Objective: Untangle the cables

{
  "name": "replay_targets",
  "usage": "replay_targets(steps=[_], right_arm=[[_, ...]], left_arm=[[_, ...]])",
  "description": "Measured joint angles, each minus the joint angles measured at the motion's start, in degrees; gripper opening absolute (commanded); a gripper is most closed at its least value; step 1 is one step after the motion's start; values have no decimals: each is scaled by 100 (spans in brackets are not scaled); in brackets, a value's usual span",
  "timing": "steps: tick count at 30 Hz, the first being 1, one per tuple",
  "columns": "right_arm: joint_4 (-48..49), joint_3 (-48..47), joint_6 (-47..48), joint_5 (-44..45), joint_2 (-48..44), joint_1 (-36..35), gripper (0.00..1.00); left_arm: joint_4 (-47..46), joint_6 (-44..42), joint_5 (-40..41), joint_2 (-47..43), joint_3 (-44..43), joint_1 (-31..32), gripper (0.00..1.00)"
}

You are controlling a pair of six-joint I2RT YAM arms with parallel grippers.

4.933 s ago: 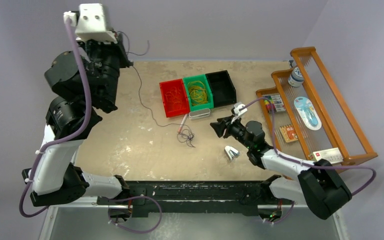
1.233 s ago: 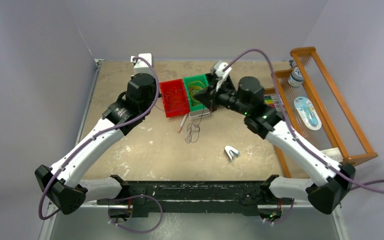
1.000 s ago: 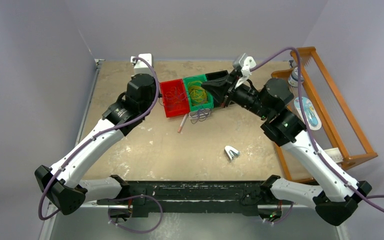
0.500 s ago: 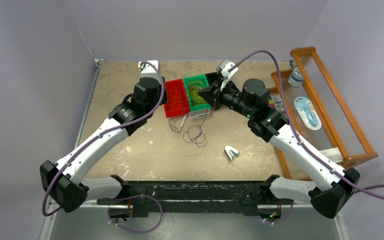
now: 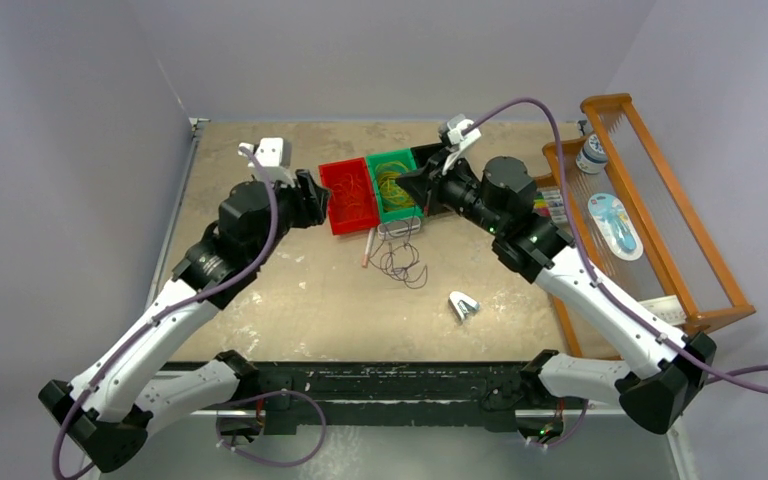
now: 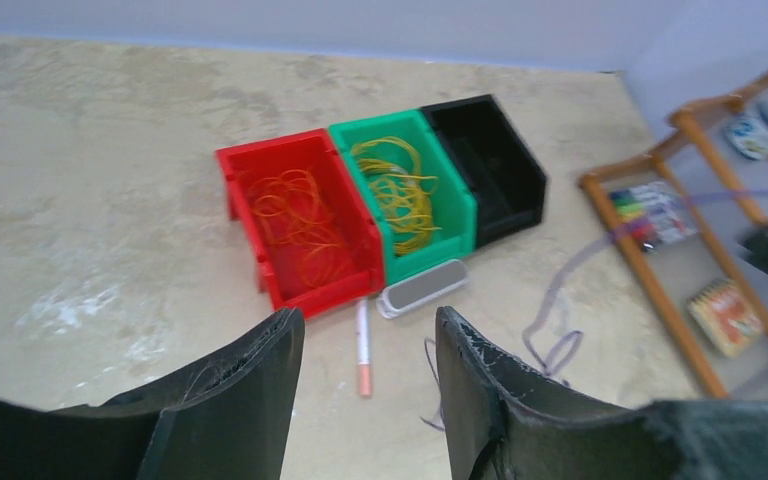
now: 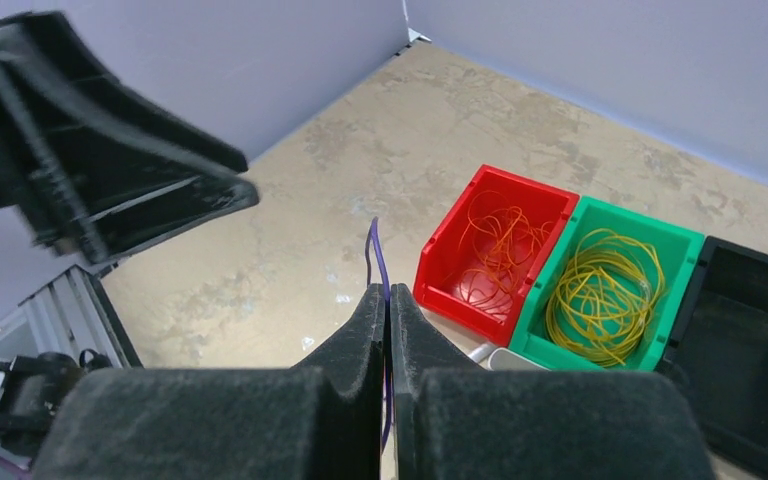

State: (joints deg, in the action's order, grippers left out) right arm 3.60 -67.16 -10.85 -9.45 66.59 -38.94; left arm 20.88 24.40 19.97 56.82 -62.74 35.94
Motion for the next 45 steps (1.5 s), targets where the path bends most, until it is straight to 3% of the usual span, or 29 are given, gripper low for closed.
replay_targets(steps=[4, 12, 19, 29, 45], right_arm=[[-4, -59, -291, 319, 138, 0, 0], [-81, -192, -820, 748, 249, 46, 0], [-90, -227, -1104, 627, 262, 192, 0], [-66, -249, -1252, 221, 354, 210, 0], [420, -269, -1274, -63, 236, 210, 0]], left_arm=[[-387, 0, -774, -313, 278, -9, 51], [-1322, 7, -2251, 61, 678, 275, 52], [-2059, -146, -2538, 289, 824, 1069, 53], [-2809, -404, -2669, 881, 820, 1075, 53], [-3641, -348, -3075, 2079, 1137, 1088, 43]])
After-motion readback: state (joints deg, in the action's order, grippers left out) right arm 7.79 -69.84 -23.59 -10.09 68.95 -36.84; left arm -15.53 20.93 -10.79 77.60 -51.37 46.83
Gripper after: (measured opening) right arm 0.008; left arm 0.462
